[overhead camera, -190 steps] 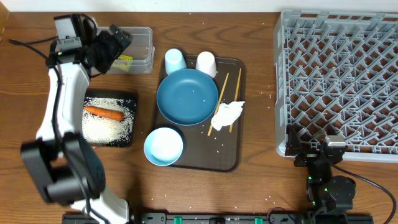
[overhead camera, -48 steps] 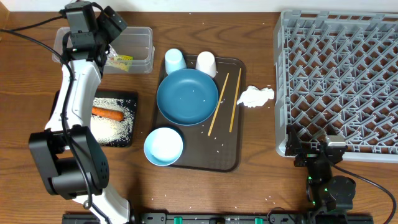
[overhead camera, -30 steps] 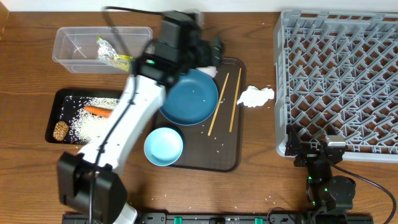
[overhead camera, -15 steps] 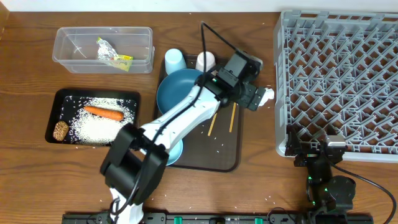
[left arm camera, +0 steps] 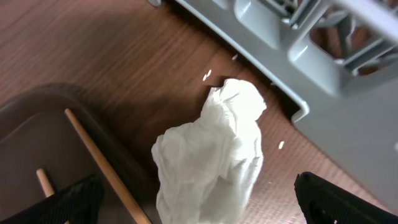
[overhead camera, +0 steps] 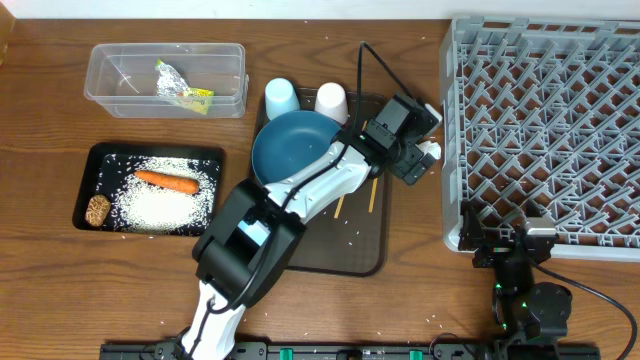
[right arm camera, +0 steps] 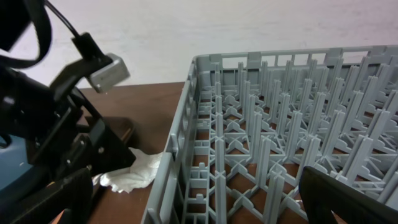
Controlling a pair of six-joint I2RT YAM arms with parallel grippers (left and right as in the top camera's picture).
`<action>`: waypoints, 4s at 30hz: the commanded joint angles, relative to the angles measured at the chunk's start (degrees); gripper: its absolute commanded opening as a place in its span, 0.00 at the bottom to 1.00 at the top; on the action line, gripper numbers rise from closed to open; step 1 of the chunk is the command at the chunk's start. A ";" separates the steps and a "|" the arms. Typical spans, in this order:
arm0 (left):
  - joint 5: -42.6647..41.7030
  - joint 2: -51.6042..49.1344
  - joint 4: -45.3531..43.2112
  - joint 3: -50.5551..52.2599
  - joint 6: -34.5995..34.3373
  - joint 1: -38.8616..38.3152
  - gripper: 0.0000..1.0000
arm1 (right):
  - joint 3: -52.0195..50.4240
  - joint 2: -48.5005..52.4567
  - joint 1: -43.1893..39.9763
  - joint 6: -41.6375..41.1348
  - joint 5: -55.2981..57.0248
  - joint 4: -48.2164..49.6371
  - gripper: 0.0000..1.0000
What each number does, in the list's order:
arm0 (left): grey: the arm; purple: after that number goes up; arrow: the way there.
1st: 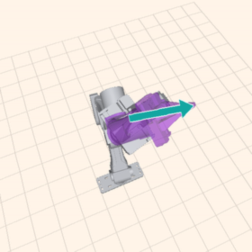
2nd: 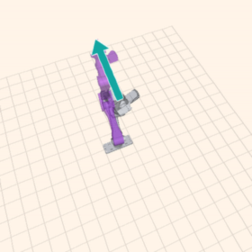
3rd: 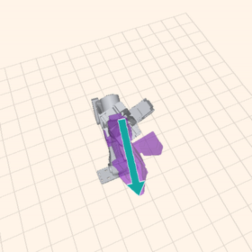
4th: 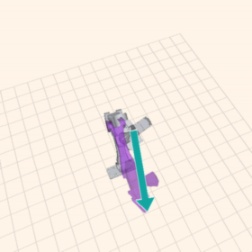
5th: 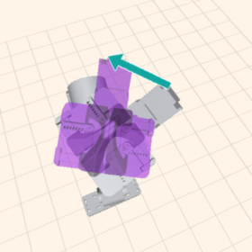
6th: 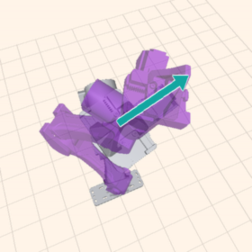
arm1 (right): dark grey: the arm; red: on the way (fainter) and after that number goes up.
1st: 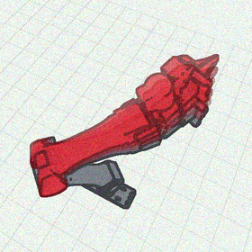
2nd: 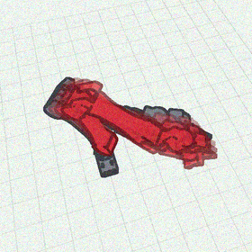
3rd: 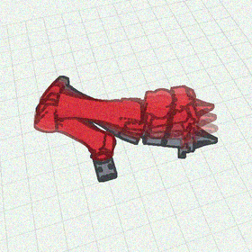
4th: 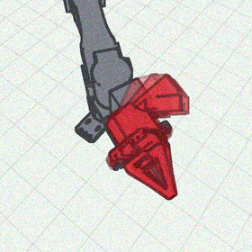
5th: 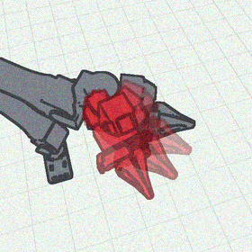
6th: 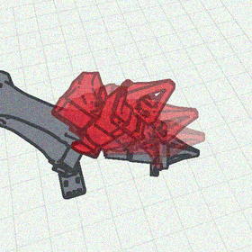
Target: Sort waste into correct bins and load items into the dishwasher rack
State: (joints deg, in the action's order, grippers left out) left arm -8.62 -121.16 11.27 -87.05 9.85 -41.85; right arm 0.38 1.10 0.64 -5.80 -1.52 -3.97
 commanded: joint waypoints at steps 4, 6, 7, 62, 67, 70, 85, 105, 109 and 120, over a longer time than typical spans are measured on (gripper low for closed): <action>2.89 -2.99 -1.18 -0.50 10.01 -0.15 0.99 | -0.07 0.02 -0.96 0.55 -0.02 -0.17 0.99; 2.91 -3.48 -1.11 -0.50 13.22 -0.39 0.99 | -0.07 0.02 -0.96 0.55 -0.02 -0.17 0.99; 2.91 -3.65 -1.16 -0.50 14.99 -0.59 0.99 | -0.07 0.02 -0.96 0.55 -0.02 -0.17 0.99; 6.54 5.55 -9.75 -0.52 3.30 3.65 0.06 | -0.07 0.02 -0.96 0.55 -0.02 -0.17 0.99; 6.56 9.44 -12.57 -0.52 -4.44 11.58 0.06 | -0.07 0.02 -0.96 0.55 -0.02 -0.17 0.99; 6.56 10.36 -14.93 -0.52 -11.15 18.05 0.06 | -0.07 0.02 -0.96 0.55 -0.02 -0.17 0.99; 6.51 9.57 -14.40 -0.46 -33.75 46.27 0.06 | -0.07 0.02 -0.96 0.55 -0.02 -0.17 0.99; 3.48 9.62 -11.28 -0.46 -33.75 49.86 0.98 | -0.07 0.02 -0.96 0.55 -0.02 -0.17 0.99; -4.85 10.40 -11.04 -0.46 -33.77 49.86 0.98 | -0.07 0.02 -0.96 0.55 -0.02 -0.17 0.99; -21.84 18.40 12.68 -0.46 -31.36 48.54 0.98 | -0.07 0.02 -0.96 0.55 -0.02 -0.17 0.99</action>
State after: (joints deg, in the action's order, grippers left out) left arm -26.28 -106.13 20.99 -87.00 -23.88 7.44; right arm 0.38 1.10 0.64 -5.80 -1.52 -3.92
